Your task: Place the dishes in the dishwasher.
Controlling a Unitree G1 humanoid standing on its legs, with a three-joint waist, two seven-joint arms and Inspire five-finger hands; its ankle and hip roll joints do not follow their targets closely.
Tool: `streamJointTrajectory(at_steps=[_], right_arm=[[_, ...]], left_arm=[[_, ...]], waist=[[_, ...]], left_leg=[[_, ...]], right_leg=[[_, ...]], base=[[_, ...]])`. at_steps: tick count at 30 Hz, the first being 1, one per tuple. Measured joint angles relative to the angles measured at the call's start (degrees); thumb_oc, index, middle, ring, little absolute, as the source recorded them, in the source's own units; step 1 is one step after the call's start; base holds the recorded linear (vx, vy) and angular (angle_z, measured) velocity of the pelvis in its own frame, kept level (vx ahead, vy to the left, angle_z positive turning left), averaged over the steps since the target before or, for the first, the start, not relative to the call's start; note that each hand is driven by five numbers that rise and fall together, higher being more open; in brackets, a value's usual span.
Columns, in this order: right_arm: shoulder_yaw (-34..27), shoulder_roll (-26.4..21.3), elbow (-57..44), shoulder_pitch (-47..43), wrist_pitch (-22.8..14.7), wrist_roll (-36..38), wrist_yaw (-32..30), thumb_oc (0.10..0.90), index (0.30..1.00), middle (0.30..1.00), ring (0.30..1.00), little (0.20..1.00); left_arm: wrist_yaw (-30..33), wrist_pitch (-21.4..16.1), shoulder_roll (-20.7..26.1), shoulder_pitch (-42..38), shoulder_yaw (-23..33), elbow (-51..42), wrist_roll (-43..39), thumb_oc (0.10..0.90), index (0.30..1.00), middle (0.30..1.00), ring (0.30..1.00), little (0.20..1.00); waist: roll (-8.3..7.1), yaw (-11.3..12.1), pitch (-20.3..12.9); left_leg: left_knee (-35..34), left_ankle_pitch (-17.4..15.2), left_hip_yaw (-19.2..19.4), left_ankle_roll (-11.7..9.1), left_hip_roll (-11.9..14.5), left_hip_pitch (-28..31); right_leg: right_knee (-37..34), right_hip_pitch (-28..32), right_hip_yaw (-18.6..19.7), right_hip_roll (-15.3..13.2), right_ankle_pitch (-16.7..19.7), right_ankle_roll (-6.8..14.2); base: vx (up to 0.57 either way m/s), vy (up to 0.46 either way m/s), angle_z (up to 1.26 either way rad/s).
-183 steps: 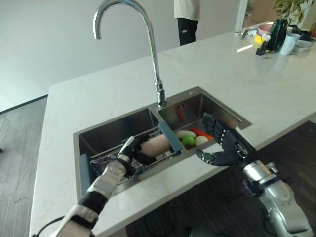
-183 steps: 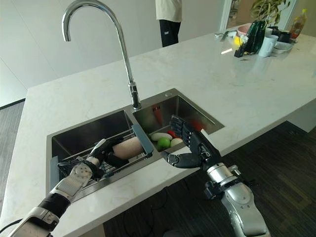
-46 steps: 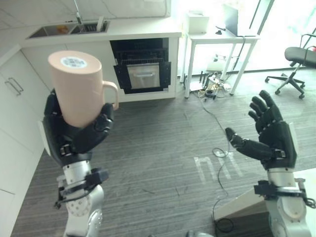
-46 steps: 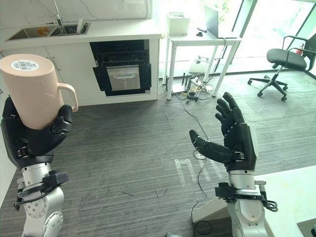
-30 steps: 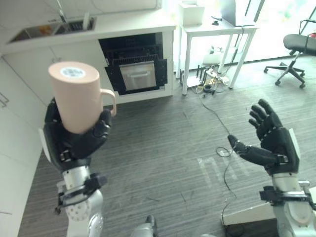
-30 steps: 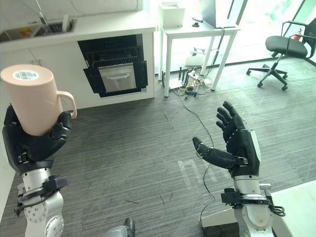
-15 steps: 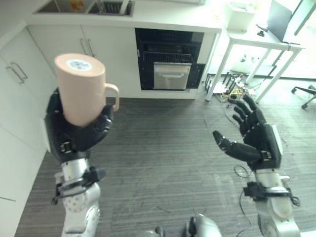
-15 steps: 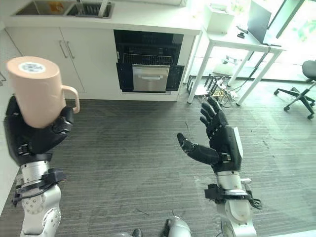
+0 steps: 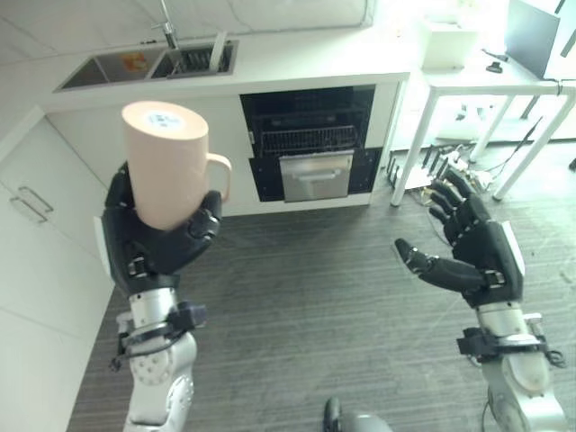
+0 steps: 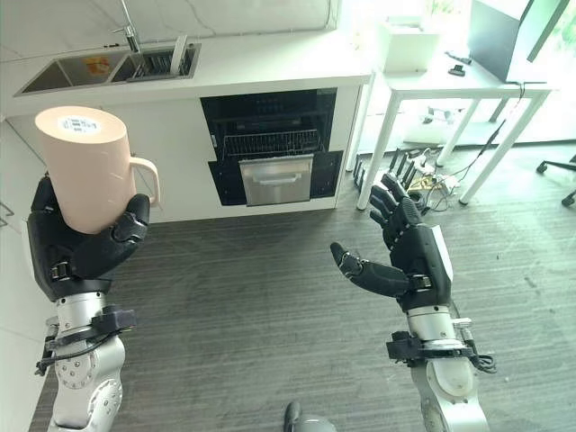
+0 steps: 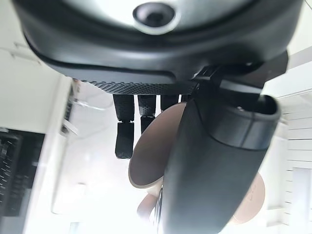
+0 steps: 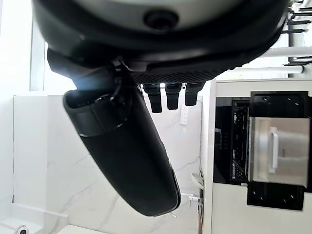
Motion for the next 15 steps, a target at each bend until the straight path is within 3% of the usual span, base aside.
streamJointTrajectory(at_steps=[1,2,3,4,5,6,8,9,11,13,15], right_arm=[[0.1,-0.1,0.0,0.6,-0.1,0.0,0.3,0.8,0.9,0.9,0.9,0.9],[-0.7,0.5,0.5,1.9,-1.1,0.0,0.5,0.8,0.9,0.9,0.9,0.9],[-0.7,1.3,1.5,2.1,-1.1,0.0,0.3,0.8,0.9,0.9,0.9,0.9],[-0.6,2.3,2.0,2.2,-0.9,0.0,0.0,0.8,0.9,0.9,0.9,0.9],[-0.3,2.4,2.2,2.2,-0.6,0.0,-0.1,0.8,0.9,0.9,0.9,0.9],[0.1,2.5,2.3,2.1,-0.6,0.0,0.5,0.8,0.9,0.9,0.9,0.9],[0.2,2.4,2.3,1.7,-0.6,0.0,0.8,0.8,0.9,0.9,0.9,0.9],[0.3,2.4,2.4,0.2,-0.8,0.0,0.9,0.8,0.9,0.9,0.9,0.9],[0.3,1.6,2.4,-0.3,-0.1,0.0,1.5,0.8,0.9,0.9,0.9,0.9],[0.2,0.9,2.3,1.2,0.2,0.1,1.6,0.8,0.9,0.9,0.9,0.9],[-0.3,-1.3,1.9,1.7,0.3,0.5,1.6,0.8,0.9,0.9,0.9,0.9]], left_arm=[[-0.1,-0.2,0.0,0.0,-0.2,0.5,0.0,0.4,0.3,0.3,0.3,0.3],[-1.7,-1.0,0.3,-0.3,-0.7,0.6,0.4,0.4,0.3,0.3,0.3,0.3],[-2.1,-1.3,0.3,0.3,-1.7,0.7,0.4,0.4,0.3,0.3,0.3,0.3],[-3.0,-1.3,0.3,0.3,-2.1,1.1,0.3,0.4,0.3,0.3,0.3,0.3],[-4.0,-1.3,0.4,0.9,-2.1,2.0,0.2,0.4,0.3,0.3,0.3,0.3],[-4.1,-1.2,0.4,3.7,-1.8,2.5,0.0,0.4,0.3,0.3,0.3,0.3],[-4.1,-1.4,0.5,5.8,-1.6,2.8,0.0,0.4,0.3,0.3,0.3,0.3],[-3.9,-1.5,0.5,6.0,-1.6,2.8,0.1,0.4,0.3,0.3,0.3,0.3],[-3.8,-1.4,0.3,5.7,-1.9,4.1,0.2,0.4,0.3,0.3,0.3,0.3],[-3.3,-1.5,0.0,5.7,-1.8,4.2,0.2,0.4,0.3,0.3,0.3,0.3],[-2.6,-1.7,0.0,5.7,-1.7,3.9,0.2,0.4,0.3,0.3,0.3,0.3]], waist=[[-0.64,-2.6,0.1],[-2.24,-2.3,0.2],[-1.49,-1.7,0.0],[-2.2,-1.0,0.5],[-2.89,-0.7,1.3],[-1.95,-0.8,1.5],[-0.4,-0.4,1.6],[1.64,0.7,2.6],[4.74,1.2,3.7],[4.76,1.5,3.6],[4.9,1.3,3.1]], left_leg=[[9.5,5.5,0.7,-2.3,-0.1,-4.1],[25.6,9.7,2.5,0.1,1.2,-12.2],[29.7,6.1,2.2,2.0,3.1,-17.6],[27.2,3.1,3.3,4.5,3.8,-21.1],[17.6,1.7,4.2,5.8,3.3,-23.0],[-0.6,2.0,6.9,5.7,3.0,-20.9],[-14.1,3.7,8.9,5.2,3.2,-19.2],[-18.4,4.6,7.1,3.7,5.5,-21.5],[-14.1,5.2,4.6,3.1,11.4,-28.5],[-10.5,5.2,5.0,3.0,13.5,-30.8],[-9.5,5.1,6.1,3.2,13.1,-29.6]], right_leg=[[8.6,-3.8,-1.4,-1.3,-2.7,-0.5],[1.3,-0.3,-0.2,-1.5,-3.2,-0.6],[0.8,0.1,-0.2,-0.2,-4.1,-1.5],[0.5,0.3,0.2,0.0,-4.3,-1.4],[-0.2,1.3,0.5,0.0,-4.1,-0.3],[-1.2,4.0,1.3,1.2,-4.8,1.1],[-3.8,6.5,2.9,3.2,-5.6,2.5],[-3.8,7.0,4.3,5.2,-6.1,2.1],[-3.5,9.0,5.5,8.0,-8.0,2.7],[-2.9,11.6,6.4,7.5,-10.1,2.4],[-3.0,14.3,7.9,5.7,-12.3,4.1]], base=[[0.28,-0.316,-0.04],[0.33,-0.247,0.11],[0.3,-0.092,-0.17],[0.28,0.023,-0.21],[0.33,0.073,-0.28],[0.41,0.153,-0.3],[0.41,0.173,-0.5],[0.39,0.153,-0.63],[0.36,0.154,-0.52],[0.3,0.169,-0.32],[0.31,0.185,-0.38]])
